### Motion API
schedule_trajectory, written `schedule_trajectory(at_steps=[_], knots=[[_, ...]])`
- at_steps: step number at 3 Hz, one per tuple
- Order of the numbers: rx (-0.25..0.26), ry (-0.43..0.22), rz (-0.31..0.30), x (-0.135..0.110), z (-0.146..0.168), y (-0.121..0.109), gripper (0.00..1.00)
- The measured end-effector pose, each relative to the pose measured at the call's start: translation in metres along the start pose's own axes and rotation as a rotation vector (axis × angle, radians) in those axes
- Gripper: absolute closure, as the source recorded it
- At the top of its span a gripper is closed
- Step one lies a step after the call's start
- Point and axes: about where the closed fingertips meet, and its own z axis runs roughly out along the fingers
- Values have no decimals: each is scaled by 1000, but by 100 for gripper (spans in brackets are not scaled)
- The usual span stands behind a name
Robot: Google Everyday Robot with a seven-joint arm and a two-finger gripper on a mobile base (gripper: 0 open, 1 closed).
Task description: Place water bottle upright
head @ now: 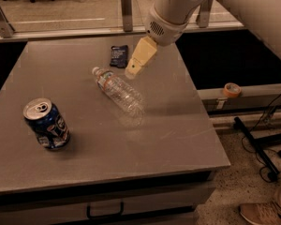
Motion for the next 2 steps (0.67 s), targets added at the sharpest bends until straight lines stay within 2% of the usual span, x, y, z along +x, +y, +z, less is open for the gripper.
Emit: schedule_trajectory(at_steps=[1,2], knots=[[-59,18,62,-14,26,14,0],[-52,55,109,-38,43,36,0]])
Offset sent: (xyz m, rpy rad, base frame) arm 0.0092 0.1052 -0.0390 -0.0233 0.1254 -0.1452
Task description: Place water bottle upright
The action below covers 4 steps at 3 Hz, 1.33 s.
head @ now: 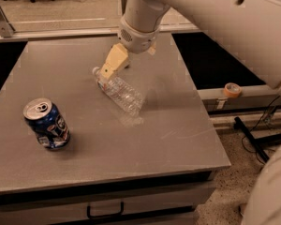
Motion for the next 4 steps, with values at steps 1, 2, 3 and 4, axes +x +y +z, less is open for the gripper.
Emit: schedule_trajectory(at_steps=[1,2,3,4], knots=[[20,61,40,-19,19,22,0],[25,141,40,-29,44,37,0],[-6,208,15,-35,66,44,0],[-33,262,-6,-37,82,45,15]])
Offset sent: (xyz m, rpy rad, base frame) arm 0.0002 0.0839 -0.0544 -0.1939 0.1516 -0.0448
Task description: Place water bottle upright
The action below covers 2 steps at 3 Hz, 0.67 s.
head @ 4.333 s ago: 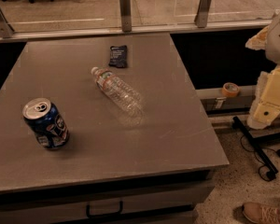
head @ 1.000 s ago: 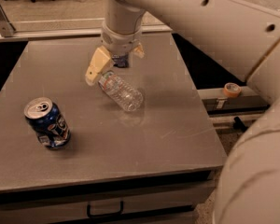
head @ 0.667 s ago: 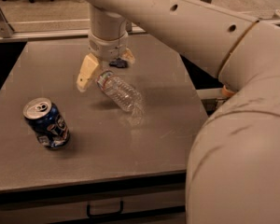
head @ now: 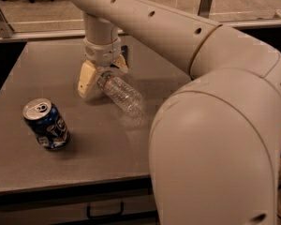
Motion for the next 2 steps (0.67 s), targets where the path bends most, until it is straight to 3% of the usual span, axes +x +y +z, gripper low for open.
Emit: schedule_trajectory(at_steps=[2], knots=[[47,39,-60,-9,3,-1,60]])
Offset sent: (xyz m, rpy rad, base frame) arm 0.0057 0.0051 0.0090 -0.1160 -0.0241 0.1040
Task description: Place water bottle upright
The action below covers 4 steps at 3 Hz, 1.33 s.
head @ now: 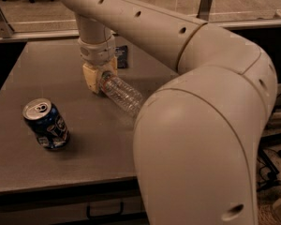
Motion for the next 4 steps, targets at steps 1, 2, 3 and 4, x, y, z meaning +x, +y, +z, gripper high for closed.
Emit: schedule_trajectory(at_steps=[1,2,3,4], knots=[[0,0,0,0,-2,0,83],[-95,-147,-102,10,-29,26,100],[-244,-406,-252,9,-65,70,100],[-370,-664,-334,-2,-96,97,100]])
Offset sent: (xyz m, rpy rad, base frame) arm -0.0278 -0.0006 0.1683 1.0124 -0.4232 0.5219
